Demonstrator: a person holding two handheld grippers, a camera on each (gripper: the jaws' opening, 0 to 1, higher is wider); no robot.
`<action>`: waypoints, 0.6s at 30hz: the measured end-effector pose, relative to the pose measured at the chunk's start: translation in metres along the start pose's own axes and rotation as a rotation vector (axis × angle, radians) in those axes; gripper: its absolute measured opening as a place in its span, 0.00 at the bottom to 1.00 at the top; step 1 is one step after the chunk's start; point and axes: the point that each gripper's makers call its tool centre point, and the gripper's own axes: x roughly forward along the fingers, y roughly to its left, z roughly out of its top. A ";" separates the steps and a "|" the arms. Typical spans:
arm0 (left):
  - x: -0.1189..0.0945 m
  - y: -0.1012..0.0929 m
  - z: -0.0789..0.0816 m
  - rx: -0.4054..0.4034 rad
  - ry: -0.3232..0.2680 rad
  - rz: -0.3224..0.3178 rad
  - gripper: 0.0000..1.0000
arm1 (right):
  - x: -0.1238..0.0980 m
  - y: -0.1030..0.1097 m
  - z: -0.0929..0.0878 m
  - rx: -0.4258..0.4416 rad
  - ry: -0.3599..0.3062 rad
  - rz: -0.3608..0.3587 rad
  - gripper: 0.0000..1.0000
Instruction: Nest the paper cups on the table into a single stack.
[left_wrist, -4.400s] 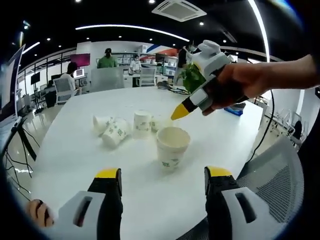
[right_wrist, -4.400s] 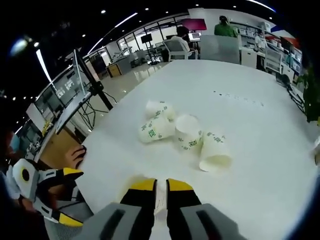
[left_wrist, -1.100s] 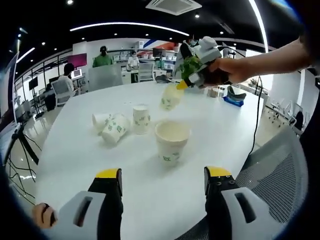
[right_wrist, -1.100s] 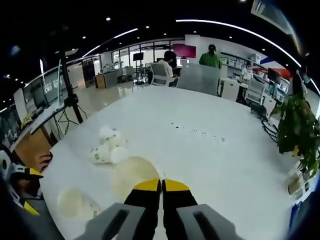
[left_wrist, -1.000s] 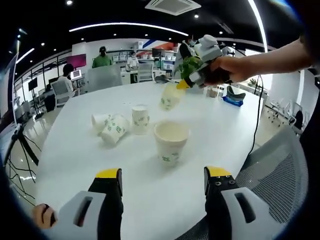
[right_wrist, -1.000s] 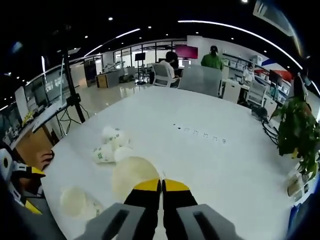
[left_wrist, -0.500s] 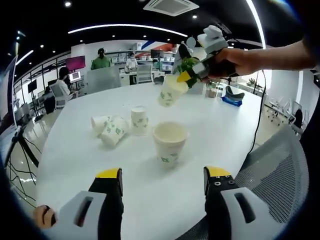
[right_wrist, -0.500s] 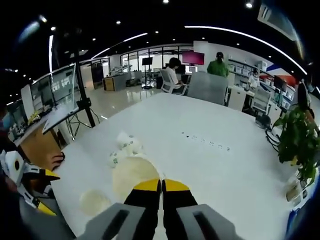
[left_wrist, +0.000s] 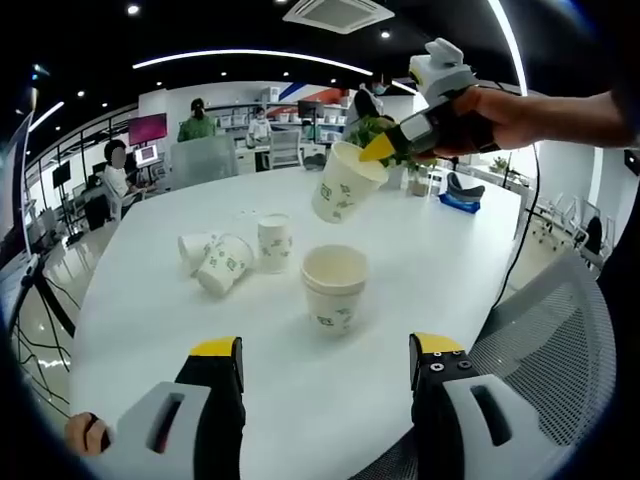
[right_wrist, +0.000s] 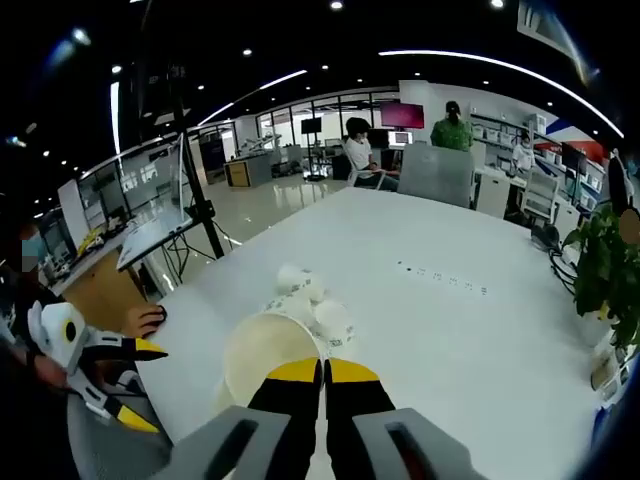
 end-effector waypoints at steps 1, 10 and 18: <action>0.000 0.000 0.000 0.001 0.001 -0.001 0.66 | -0.002 0.004 0.001 0.000 -0.001 0.010 0.00; 0.001 -0.001 -0.002 0.004 0.000 -0.010 0.66 | 0.001 0.037 -0.011 -0.032 0.023 0.082 0.00; 0.000 0.000 -0.001 -0.002 -0.007 -0.007 0.66 | 0.008 0.058 -0.024 -0.040 0.057 0.113 0.00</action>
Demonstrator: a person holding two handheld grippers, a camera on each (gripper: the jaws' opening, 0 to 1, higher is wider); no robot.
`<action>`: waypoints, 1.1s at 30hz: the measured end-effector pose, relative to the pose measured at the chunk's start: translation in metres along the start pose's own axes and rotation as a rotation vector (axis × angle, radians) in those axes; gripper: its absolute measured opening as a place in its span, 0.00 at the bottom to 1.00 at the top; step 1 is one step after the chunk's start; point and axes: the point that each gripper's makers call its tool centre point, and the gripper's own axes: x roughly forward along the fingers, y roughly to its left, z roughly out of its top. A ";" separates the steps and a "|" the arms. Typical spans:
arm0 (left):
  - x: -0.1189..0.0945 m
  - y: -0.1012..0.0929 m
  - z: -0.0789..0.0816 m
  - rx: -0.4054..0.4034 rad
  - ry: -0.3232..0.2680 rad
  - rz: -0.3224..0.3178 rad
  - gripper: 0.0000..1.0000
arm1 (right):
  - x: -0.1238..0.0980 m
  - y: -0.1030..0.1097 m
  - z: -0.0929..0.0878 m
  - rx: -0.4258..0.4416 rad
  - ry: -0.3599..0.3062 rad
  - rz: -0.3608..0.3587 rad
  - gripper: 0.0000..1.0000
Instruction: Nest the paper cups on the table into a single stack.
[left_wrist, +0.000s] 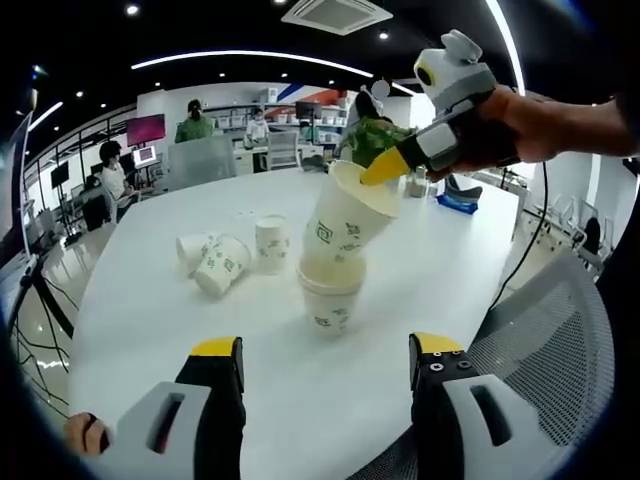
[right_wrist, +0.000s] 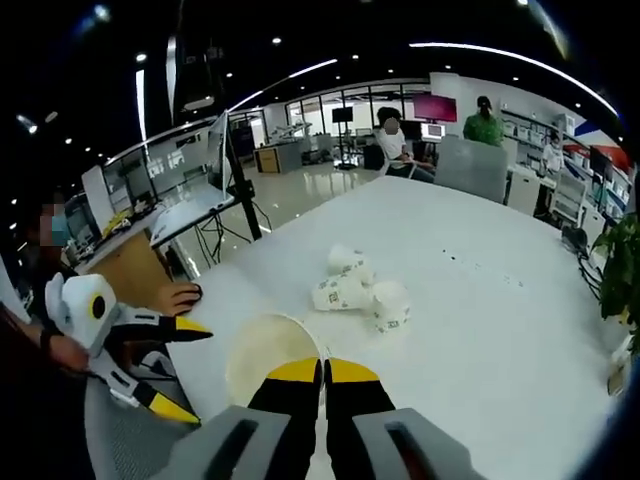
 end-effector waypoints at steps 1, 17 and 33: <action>0.000 0.000 0.000 0.000 0.000 0.000 0.66 | 0.002 0.000 -0.001 -0.004 0.004 0.001 0.00; 0.001 -0.001 -0.003 -0.003 0.011 -0.007 0.66 | 0.021 0.005 -0.017 -0.015 0.061 0.019 0.00; 0.000 -0.002 -0.001 0.002 0.013 -0.004 0.65 | 0.040 -0.002 -0.020 0.013 0.094 0.008 0.00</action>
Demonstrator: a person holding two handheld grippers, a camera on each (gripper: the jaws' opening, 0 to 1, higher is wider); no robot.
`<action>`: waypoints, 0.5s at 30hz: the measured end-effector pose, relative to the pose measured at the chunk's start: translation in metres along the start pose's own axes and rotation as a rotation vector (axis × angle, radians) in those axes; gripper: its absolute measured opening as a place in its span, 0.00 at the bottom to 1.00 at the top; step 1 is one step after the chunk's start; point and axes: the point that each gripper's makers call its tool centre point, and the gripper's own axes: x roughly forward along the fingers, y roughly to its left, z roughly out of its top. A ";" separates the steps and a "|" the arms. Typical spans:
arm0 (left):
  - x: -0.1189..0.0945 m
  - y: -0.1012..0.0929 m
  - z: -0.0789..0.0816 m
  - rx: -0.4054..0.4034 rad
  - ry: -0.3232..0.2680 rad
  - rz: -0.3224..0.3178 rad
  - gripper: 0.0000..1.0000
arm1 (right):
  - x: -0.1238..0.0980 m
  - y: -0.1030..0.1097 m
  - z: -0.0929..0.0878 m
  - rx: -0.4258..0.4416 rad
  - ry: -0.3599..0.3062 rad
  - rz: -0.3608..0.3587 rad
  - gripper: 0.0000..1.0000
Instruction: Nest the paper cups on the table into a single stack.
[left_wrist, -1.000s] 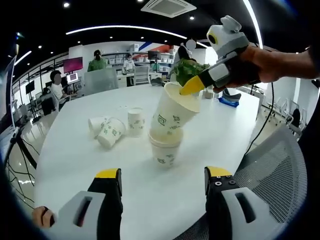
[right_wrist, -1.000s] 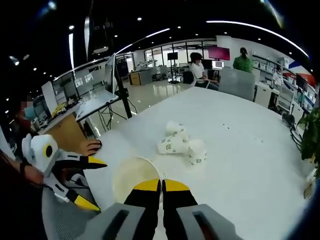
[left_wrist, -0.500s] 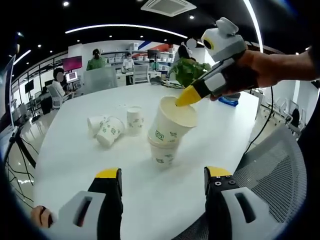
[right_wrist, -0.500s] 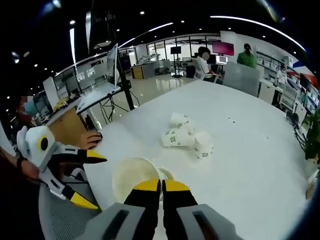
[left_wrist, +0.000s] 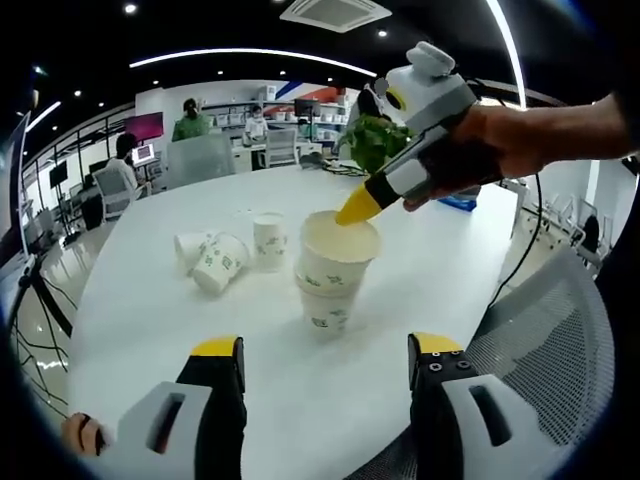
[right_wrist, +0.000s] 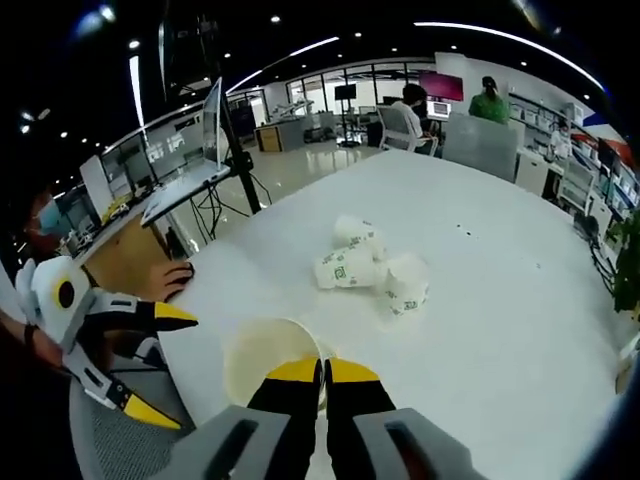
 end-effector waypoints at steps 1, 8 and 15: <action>0.000 0.000 0.000 -0.002 0.001 0.002 0.65 | 0.000 -0.001 0.001 0.001 0.000 0.000 0.00; 0.001 0.001 -0.001 -0.001 0.003 0.001 0.65 | 0.009 0.000 -0.002 0.003 0.010 0.003 0.00; 0.000 0.002 0.000 -0.006 0.001 0.006 0.65 | 0.010 0.002 -0.009 -0.001 0.036 0.004 0.00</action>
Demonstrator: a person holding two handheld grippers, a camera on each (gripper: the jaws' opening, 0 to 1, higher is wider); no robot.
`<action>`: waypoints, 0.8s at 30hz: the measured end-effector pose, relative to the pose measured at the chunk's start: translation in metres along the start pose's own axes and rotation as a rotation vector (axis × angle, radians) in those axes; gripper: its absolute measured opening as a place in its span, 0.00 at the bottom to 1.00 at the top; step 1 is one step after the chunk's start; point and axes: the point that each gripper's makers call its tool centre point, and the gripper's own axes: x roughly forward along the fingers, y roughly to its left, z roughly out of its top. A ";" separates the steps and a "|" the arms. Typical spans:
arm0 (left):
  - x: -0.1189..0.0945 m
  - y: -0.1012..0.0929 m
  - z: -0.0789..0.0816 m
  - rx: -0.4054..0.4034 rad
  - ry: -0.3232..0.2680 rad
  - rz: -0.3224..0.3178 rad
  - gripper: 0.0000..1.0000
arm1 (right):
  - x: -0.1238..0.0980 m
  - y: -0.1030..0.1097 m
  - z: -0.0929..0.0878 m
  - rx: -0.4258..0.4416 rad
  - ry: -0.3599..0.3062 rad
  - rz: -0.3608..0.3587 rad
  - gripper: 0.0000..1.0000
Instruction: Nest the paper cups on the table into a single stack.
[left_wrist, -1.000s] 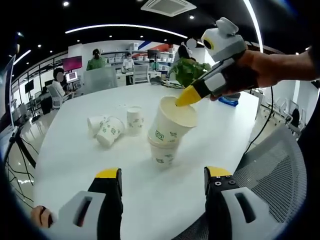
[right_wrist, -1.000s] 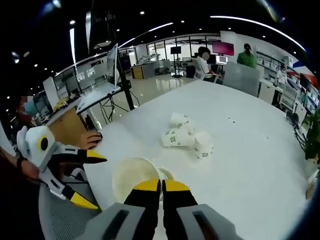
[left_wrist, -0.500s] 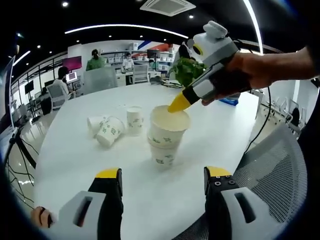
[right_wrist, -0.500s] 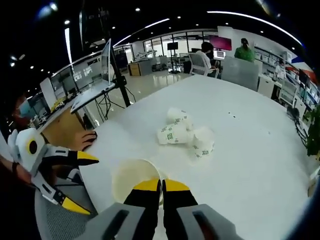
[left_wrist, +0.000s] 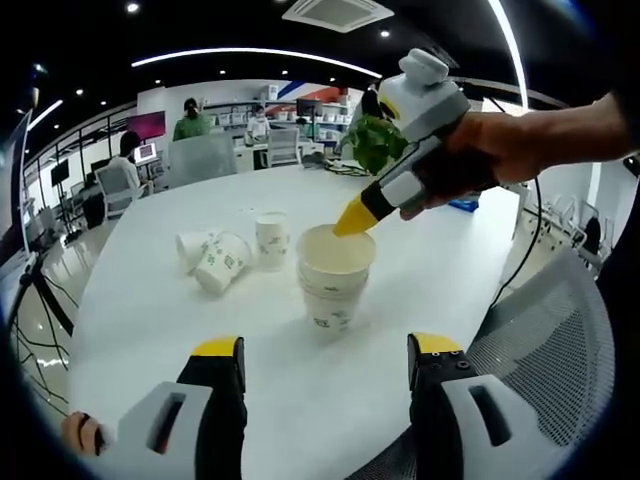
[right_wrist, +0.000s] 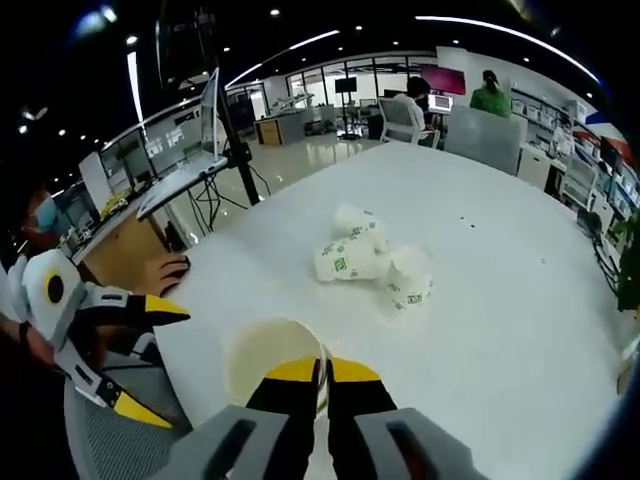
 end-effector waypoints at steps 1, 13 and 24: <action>0.000 0.000 0.000 0.000 -0.001 0.001 0.65 | 0.000 0.000 0.000 0.000 0.002 0.000 0.00; 0.002 0.001 -0.002 0.001 0.004 0.000 0.65 | -0.003 -0.008 0.019 -0.014 -0.020 0.007 0.05; 0.003 0.003 -0.004 -0.002 0.007 0.003 0.65 | 0.006 -0.030 0.037 -0.027 -0.043 -0.017 0.19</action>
